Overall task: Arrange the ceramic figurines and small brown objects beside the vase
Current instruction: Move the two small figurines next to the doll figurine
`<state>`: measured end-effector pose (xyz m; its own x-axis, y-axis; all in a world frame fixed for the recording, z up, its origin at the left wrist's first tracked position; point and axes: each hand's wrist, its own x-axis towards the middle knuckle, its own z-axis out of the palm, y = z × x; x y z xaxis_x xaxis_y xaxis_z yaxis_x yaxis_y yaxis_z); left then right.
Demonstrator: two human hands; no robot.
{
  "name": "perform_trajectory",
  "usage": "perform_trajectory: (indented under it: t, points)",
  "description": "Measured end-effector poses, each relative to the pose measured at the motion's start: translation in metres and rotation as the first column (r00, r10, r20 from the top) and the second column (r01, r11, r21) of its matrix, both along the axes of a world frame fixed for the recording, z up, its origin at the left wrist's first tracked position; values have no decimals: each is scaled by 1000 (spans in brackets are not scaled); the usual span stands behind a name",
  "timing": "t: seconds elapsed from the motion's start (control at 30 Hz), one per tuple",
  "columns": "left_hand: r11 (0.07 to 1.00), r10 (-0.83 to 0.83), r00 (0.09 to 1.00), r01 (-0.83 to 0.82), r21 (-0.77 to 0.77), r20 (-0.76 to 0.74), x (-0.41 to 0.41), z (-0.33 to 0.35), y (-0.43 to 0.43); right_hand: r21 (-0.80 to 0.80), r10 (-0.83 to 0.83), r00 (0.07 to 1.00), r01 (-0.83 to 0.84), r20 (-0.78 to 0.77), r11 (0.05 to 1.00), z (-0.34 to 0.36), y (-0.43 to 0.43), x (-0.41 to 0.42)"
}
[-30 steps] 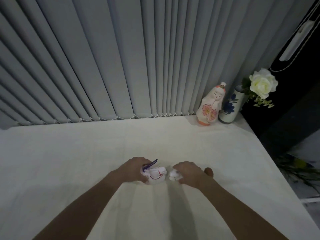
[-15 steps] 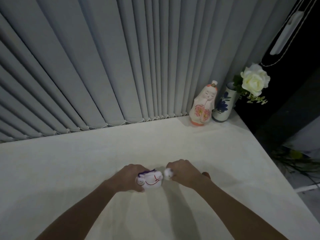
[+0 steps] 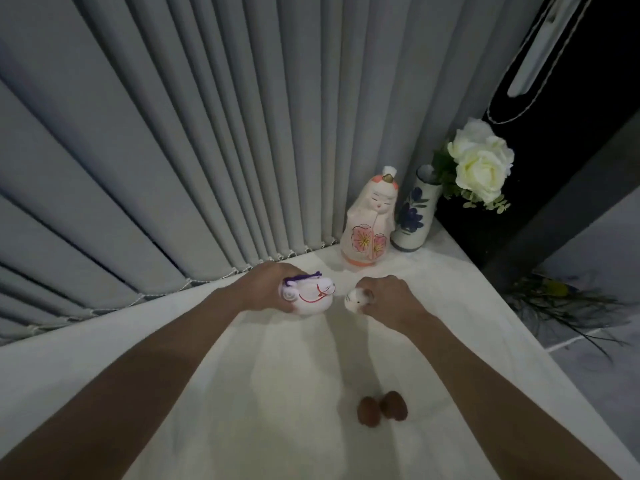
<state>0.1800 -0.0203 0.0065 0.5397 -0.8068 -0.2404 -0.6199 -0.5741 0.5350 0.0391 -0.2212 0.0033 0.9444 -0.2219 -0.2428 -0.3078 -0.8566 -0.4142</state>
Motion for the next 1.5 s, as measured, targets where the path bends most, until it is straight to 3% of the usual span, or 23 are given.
perform_trajectory:
  t: [0.37,0.57,1.0,1.27,1.5]
  points:
    - [991,-95,995,97,93,-29,63,-24,-70,5,-94,995,94,-34,996,-25,-26,39]
    - [982,-127,989,136,127,-79,72,-26,-80,-46,-73,993,69,-88,997,-34,-28,49]
    - [958,-188,982,191,215,-33,71,-18,-83,-115,-133,986,122,-95,986,-39,-24,54]
    - [967,-211,975,197,161,71,61,2,-67,-98,-160,984,152,-77,983,-23,-22,41]
    - [995,-102,988,99,31,120,19,30,-31,-169,-141,987,128,-71,977,7,-16,8]
